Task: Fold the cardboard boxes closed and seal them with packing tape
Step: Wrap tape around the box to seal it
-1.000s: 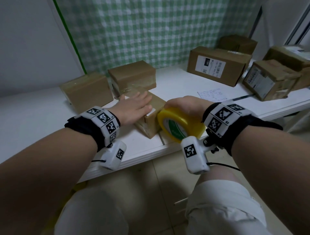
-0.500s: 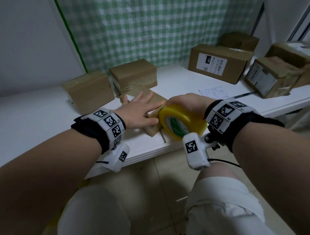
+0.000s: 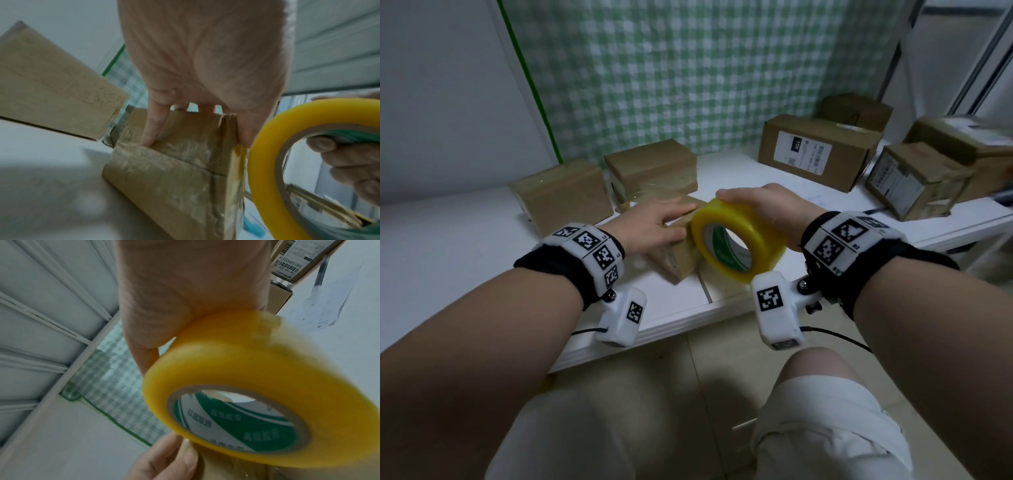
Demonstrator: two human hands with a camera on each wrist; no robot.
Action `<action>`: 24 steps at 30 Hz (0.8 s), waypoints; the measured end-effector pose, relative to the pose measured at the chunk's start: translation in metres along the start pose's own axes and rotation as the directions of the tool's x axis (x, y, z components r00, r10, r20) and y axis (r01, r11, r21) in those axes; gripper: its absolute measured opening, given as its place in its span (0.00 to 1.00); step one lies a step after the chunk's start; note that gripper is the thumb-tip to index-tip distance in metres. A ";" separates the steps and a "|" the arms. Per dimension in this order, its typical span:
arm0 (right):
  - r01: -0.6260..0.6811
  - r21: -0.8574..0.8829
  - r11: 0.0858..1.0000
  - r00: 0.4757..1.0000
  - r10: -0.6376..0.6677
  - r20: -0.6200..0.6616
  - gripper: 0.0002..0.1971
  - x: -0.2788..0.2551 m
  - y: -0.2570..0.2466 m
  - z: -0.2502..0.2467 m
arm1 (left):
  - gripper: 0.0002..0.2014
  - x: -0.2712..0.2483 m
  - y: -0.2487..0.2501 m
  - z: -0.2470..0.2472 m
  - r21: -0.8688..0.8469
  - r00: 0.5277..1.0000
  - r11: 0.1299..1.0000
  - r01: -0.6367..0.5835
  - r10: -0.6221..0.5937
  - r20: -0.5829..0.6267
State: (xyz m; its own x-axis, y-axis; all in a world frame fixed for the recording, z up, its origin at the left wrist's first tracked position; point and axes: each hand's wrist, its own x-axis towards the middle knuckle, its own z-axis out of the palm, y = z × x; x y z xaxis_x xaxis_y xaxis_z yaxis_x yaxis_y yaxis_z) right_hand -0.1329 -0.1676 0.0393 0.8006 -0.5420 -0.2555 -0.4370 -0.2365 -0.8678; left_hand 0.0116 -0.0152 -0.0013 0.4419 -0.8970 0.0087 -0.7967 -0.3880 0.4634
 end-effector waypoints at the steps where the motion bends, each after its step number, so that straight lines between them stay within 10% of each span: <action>1: 0.027 0.051 0.998 1.000 -0.027 0.004 0.29 -0.002 -0.006 -0.001 | 0.24 0.000 -0.001 -0.006 -0.050 0.999 0.999 0.012 -0.013 -0.033; 20: 0.232 0.429 0.873 0.965 -0.262 0.012 0.25 0.003 -0.089 0.019 | 0.12 -0.006 0.003 -0.052 -0.058 0.874 0.956 0.289 -0.288 -0.391; 24: 0.218 0.439 0.871 0.971 -0.240 -0.006 0.27 0.012 -0.093 0.026 | 0.17 -0.006 -0.001 -0.042 -0.063 0.926 0.964 0.257 -0.265 -0.269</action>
State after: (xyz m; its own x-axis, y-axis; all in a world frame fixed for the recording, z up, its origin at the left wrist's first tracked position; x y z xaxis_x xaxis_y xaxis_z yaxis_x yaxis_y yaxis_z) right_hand -0.0725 -0.1314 0.1060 0.8798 -0.4739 -0.0372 -0.0260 0.0301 -0.9992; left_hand 0.0270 -0.0004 0.0350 0.7310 -0.6712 0.1234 -0.6285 -0.5916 0.5050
